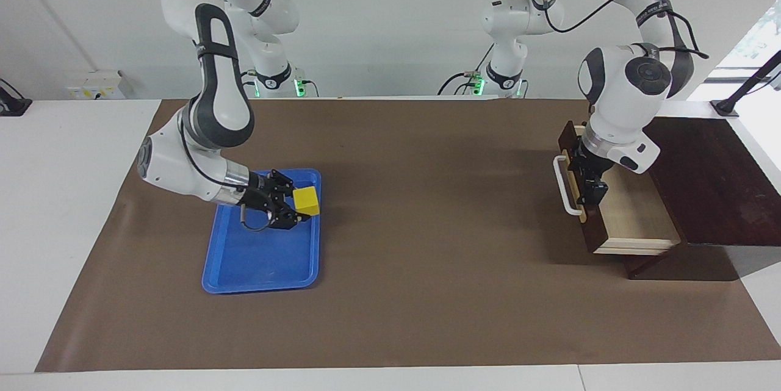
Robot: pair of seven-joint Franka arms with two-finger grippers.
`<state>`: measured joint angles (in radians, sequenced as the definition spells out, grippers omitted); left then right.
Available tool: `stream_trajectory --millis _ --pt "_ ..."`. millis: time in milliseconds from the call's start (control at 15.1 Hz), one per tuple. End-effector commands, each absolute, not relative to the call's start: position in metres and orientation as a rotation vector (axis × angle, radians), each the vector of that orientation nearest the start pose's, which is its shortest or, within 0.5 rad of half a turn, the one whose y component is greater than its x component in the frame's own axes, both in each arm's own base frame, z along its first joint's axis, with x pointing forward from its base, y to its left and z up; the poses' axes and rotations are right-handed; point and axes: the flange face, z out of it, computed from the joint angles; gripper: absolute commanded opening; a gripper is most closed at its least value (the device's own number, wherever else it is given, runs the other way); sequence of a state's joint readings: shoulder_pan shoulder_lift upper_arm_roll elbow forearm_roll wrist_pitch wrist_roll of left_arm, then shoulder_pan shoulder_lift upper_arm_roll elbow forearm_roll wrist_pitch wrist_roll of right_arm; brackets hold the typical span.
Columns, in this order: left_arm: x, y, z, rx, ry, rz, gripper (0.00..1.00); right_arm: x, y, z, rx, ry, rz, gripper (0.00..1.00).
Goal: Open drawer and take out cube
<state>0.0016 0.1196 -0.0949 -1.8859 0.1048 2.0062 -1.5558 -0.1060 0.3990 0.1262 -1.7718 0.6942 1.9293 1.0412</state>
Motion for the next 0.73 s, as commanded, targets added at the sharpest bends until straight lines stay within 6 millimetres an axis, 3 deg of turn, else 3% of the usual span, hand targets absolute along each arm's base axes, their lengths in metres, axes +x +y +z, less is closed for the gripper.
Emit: stream_trajectory --millis 0,463,595,661 --pt "0.584 0.002 0.445 -2.357 -1.938 -0.171 1.0 0.624 0.025 0.313 -2.075 1.607 0.729 0.0" --pt "0.583 0.086 0.448 -2.416 -1.813 -0.23 1.0 0.597 -0.02 0.269 -2.014 1.764 0.703 0.0" --pt "0.582 0.095 0.449 -2.424 -1.801 -0.23 1.0 0.595 -0.022 0.268 -2.012 1.773 0.693 0.0" --pt "0.583 0.089 0.45 -2.432 -1.785 -0.221 1.0 0.593 -0.023 0.266 -2.011 1.776 0.693 0.0"
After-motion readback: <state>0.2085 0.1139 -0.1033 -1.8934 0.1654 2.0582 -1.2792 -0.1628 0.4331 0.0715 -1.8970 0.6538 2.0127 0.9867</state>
